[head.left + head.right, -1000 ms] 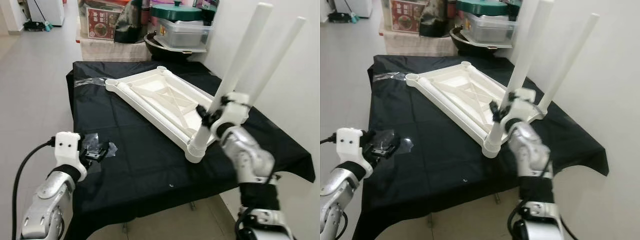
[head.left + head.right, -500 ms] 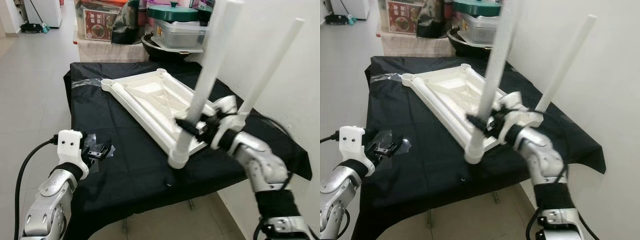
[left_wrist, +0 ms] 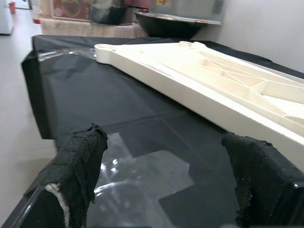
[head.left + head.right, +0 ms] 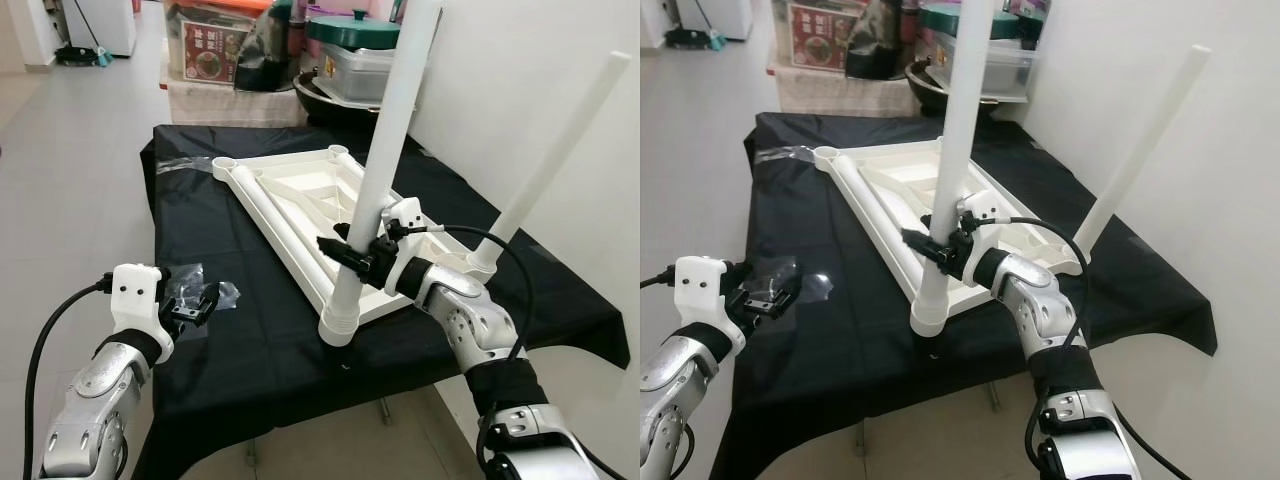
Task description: Building children table
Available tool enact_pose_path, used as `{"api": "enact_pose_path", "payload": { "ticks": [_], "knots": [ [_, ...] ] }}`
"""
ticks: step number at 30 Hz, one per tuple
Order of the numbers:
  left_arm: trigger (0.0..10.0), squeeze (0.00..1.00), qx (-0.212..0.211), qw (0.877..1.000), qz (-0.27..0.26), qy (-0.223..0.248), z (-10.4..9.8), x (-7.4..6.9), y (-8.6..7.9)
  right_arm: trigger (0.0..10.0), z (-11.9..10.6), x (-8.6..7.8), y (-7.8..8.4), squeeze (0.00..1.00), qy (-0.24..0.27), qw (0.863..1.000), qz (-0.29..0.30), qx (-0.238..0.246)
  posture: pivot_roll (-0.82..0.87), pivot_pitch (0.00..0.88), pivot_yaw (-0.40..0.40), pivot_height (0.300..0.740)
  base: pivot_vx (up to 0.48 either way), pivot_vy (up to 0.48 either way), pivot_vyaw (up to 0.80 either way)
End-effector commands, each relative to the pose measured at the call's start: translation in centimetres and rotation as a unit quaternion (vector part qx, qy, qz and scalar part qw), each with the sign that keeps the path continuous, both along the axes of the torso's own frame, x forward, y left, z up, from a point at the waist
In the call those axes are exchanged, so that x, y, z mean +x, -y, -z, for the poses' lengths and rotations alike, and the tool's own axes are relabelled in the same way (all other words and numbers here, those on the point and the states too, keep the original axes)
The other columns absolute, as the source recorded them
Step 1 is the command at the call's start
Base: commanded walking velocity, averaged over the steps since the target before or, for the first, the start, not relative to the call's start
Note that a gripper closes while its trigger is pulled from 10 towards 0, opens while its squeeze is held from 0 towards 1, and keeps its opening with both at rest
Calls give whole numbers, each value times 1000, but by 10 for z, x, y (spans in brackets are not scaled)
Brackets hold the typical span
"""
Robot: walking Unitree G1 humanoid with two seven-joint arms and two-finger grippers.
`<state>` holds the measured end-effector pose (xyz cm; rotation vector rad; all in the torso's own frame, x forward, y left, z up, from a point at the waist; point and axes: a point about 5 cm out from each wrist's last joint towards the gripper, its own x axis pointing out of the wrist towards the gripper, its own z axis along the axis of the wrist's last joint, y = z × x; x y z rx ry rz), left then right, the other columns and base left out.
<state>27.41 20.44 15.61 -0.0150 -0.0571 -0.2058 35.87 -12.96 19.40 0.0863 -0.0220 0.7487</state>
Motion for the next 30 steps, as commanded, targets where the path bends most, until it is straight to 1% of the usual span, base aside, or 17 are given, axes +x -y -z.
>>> {"api": "enact_pose_path", "payload": {
  "ticks": [1, 2, 3, 4, 5, 6, 7, 8, 9, 10, 12, 15, 17, 19, 23, 28, 30],
  "knots": [
    [10000, 0, 6, 1000, 2, 0, 0, -2, 0, 0, 5, 6, 21, 0, -18, 997, 81, -1, 152, 0, -164, 740, 0, 0, 0],
    [10000, 0, 6, 1000, 3, -1, 1, -1, 0, 0, 10, 9, 30, 0, -37, 987, 156, -5, 147, 0, -162, 740, 0, 0, 0],
    [10000, 0, 6, 1000, 4, -1, 1, -1, 1, 0, 14, 11, 36, 0, -49, 977, 206, -8, 147, 0, -162, 740, 0, 0, 0],
    [10000, 0, 6, 1000, 5, -1, 1, -1, 2, 0, 23, 8, 51, 0, -86, 940, 329, -25, 146, 0, -161, 740, 0, 0, 0],
    [10000, 0, 7, 1000, 6, -1, 1, -1, 2, 0, 30, 4, 62, 0, -111, 903, 413, -40, 146, 0, -161, 740, 0, 0, 0],
    [10000, 0, 7, 1000, 6, -1, 1, -1, 2, 0, 30, 4, 62, 0, -111, 903, 413, -40, 146, 0, -161, 740, 0, 0, 0],
    [10000, 0, 7, 1000, 6, -1, 2, -1, 2, 0, 35, -6, 66, 0, -125, 872, 471, -47, 145, 0, -161, 740, 0, 0, 0],
    [10000, 0, 7, 1000, 6, -1, 2, -1, 2, 0, 39, -19, 62, 0, -135, 852, 504, -42, 146, 0, -157, 740, 0, 0, 0],
    [10000, 0, 7, 1000, 5, -2, 2, -1, 2, 0, 41, -27, 57, 0, -138, 847, 513, -33, 146, 0, -157, 740, 0, 0, 0],
    [10000, 0, 8, 1000, 5, -2, 2, -1, 2, 0, 42, -34, 49, 0, -144, 846, 514, -21, 145, 0, -149, 740, 0, 0, 0],
    [10000, 0, 8, 1000, 5, -2, 3, -1, 2, 0, 43, -37, 43, 0, -148, 847, 511, -14, 145, 0, -149, 740, 0, 0, 0],
    [10000, 0, 12, 1000, 9, -4, 3, -1, 2, 0, 42, -41, 29, 0, -148, 856, 495, -1, 144, 0, -142, 740, 0, 0, 0],
    [10000, 0, 12, 1000, 9, -4, 3, -1, 2, 0, 42, -41, 29, 0, -148, 856, 495, -1, 144, 0, -142, 740, 0, 0, 0],
    [10000, 0, 20, 1000, 11, -3, 3, 0, 0, 0, 38, -37, 28, 0, -135, 865, 483, 11, 135, 0, -135, 740, 0, 0, 0],
    [10000, 0, 23, 1000, 12, -2, 2, 1, 0, 0, 37, -33, 28, 0, -131, 871, 473, 19, 134, 0, -138, 740, 0, 0, 0],
    [10000, 0, 24, 1000, 10, 0, 2, -1, 1, 0, 39, -40, 33, 0, -140, 863, 484, 15, 134, 0, -138, 740, 0, 0, 0],
    [10000, 0, 25, 1000, 10, 0, 2, -2, 1, 0, 37, -41, 34, 0, -135, 865, 483, 19, 134, 0, -138, 740, 0, 0, 0]
  ]
}}
